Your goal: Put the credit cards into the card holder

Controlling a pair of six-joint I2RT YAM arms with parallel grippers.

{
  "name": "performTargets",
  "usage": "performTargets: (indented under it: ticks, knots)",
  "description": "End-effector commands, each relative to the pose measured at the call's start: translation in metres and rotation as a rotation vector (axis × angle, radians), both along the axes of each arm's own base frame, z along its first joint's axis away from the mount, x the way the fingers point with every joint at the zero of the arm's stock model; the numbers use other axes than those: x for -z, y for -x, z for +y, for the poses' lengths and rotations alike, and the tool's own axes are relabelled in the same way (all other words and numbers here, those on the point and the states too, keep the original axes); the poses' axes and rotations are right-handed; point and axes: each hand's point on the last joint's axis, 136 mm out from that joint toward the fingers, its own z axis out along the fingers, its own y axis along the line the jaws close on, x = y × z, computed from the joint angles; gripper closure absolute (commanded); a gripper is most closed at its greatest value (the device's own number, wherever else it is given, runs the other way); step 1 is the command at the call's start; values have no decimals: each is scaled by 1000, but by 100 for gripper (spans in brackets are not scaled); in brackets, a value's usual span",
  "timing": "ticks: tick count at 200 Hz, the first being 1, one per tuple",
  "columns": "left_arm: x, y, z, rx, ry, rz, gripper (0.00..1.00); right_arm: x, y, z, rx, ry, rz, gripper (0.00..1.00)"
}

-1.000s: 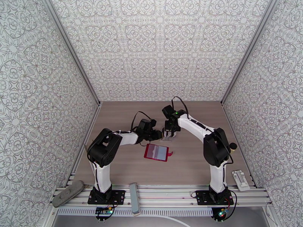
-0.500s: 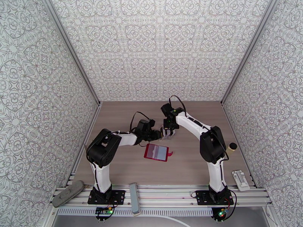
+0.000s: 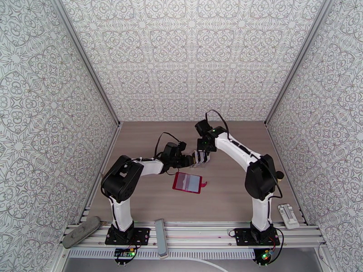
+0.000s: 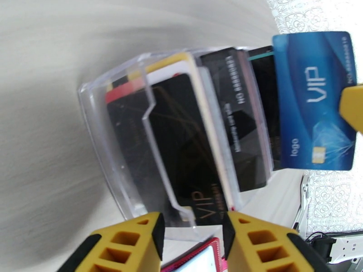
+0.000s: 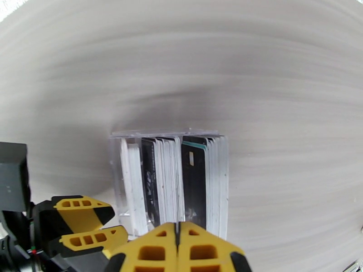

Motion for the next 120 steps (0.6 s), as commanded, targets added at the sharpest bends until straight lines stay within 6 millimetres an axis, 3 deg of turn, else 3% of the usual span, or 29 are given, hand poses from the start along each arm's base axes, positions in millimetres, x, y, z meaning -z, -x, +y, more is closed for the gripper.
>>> performTargets:
  ticks: [1,76,120]
  knots:
    - [-19,-1,-2,22,12,-55,59,-19,4,-12,26,-7,-33,100]
    - [-48,-1,11,-32,-50,-74,59,-55,32,-22,-3,-107,-131,100]
    - [-32,30,38,-32,-267,-20,59,-58,60,-23,-23,-231,-181,100]
